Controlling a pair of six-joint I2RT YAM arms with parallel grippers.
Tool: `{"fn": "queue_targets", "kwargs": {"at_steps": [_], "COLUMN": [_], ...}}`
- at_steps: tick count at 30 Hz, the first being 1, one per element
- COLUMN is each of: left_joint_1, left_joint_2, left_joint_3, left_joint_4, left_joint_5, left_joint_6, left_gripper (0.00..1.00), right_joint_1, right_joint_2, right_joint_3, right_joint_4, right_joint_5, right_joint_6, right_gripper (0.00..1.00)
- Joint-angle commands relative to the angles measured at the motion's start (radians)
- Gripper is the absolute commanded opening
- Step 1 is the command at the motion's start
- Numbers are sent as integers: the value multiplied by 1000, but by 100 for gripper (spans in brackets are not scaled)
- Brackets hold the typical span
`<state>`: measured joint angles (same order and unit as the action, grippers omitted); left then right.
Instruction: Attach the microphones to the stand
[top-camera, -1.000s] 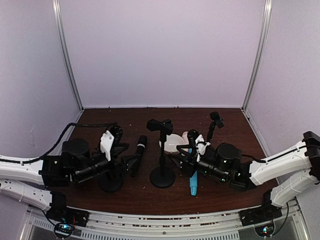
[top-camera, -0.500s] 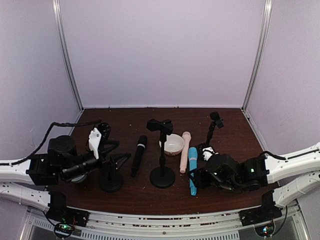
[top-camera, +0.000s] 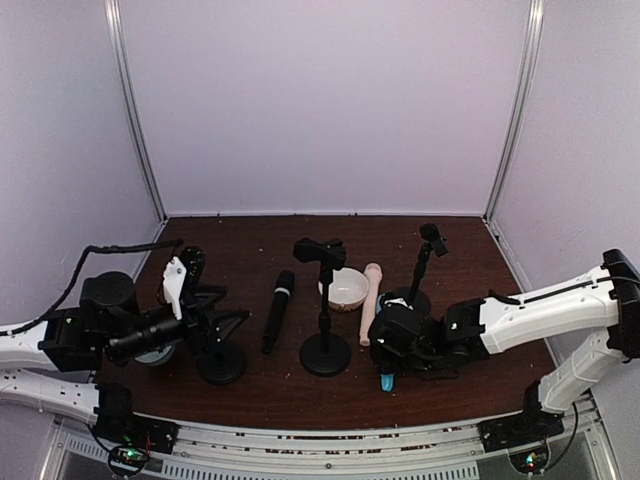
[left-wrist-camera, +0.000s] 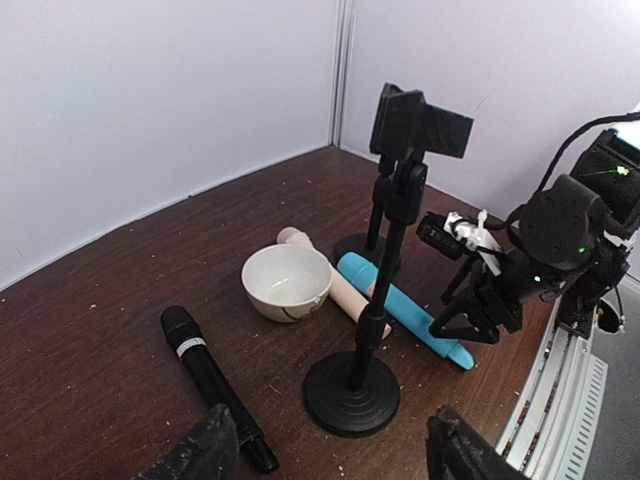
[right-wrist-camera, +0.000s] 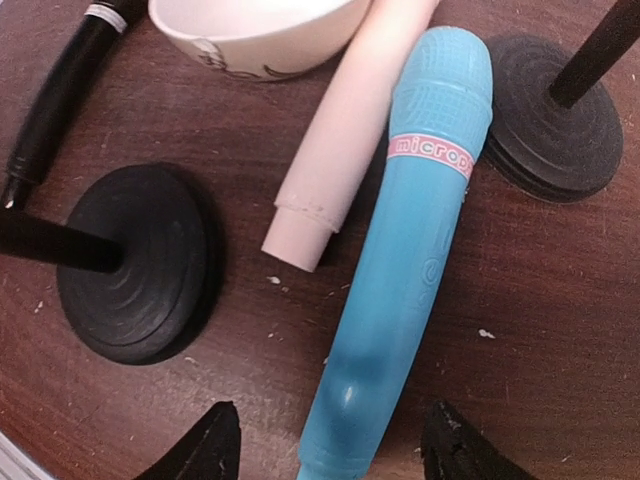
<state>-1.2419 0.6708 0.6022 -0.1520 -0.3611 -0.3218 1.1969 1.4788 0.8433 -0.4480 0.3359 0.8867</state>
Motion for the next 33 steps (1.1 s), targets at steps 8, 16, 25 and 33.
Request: {"fn": "queue_targets", "kwargs": {"at_steps": [8, 16, 25, 33], "left_joint_1": [2, 2, 2, 2], "left_joint_2": [-114, -126, -91, -49], "left_joint_3": [-73, -84, -75, -70], "left_joint_4": [-42, -44, -21, 14], "left_joint_5": [-44, -60, -40, -26], "left_joint_6": [-50, -53, -72, -67], "left_gripper": [67, 67, 67, 66], "right_joint_1": [-93, -134, -82, -84], "right_joint_2": [185, 193, 47, 118], "right_joint_3": [84, 72, 62, 39], "right_joint_4": [-13, 12, -34, 3], "right_joint_5": [-104, -95, -2, -37], "right_joint_6": [10, 43, 136, 131], "right_gripper": [60, 44, 33, 48]}}
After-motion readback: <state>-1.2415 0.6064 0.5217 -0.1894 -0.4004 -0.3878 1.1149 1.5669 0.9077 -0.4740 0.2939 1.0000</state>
